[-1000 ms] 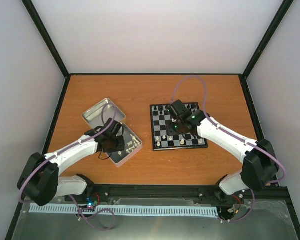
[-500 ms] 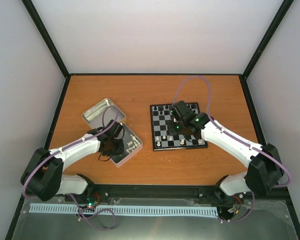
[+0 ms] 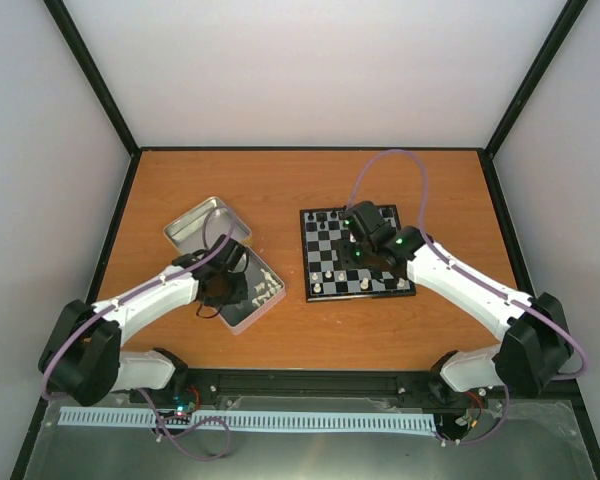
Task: Set up the chess pieces on the board
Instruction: Pick up the chess piece from the storage box, then place the chess piece on the chessboard.
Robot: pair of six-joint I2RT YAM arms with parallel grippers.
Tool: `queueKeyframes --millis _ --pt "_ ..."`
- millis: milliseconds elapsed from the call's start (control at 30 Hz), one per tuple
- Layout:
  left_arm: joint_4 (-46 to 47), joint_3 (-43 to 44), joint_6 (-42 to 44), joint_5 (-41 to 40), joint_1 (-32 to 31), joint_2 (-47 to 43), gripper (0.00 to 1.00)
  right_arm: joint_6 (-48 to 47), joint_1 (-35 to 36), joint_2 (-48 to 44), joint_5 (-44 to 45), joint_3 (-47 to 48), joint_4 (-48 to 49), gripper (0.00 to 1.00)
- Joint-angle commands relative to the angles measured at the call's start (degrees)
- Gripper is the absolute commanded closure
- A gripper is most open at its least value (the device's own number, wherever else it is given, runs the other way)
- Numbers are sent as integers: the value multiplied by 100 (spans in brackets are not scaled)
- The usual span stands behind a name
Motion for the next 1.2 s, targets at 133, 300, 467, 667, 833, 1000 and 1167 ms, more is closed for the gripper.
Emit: queueKeyframes --millis 133,300,467,667,833,1000,1167 --pt "-171 736 304 -137 -62 -706 99 -14 -46 -540 363 -137 256 55" --pt "158 1173 550 176 -334 -763 99 149 -55 -1069 1301 -309 414 55" --pt "456 1838 652 315 -786 -329 99 281 -64 -1837 2449 -503 445 55" --pt "780 2725 860 450 -1303 538 99 276 -63 -2734 3422 -794 380 53" --pt "855 3647 1138 606 -1709 1507 99 436 -64 -3072 3729 -746 -115 51" --pt "576 4672 1288 648 -1921 2477 99 710 -68 -3541 4029 -775 -553 45" --pt "453 5467 1367 716 -2134 3289 99 790 -72 -3881 3998 -775 -652 44"
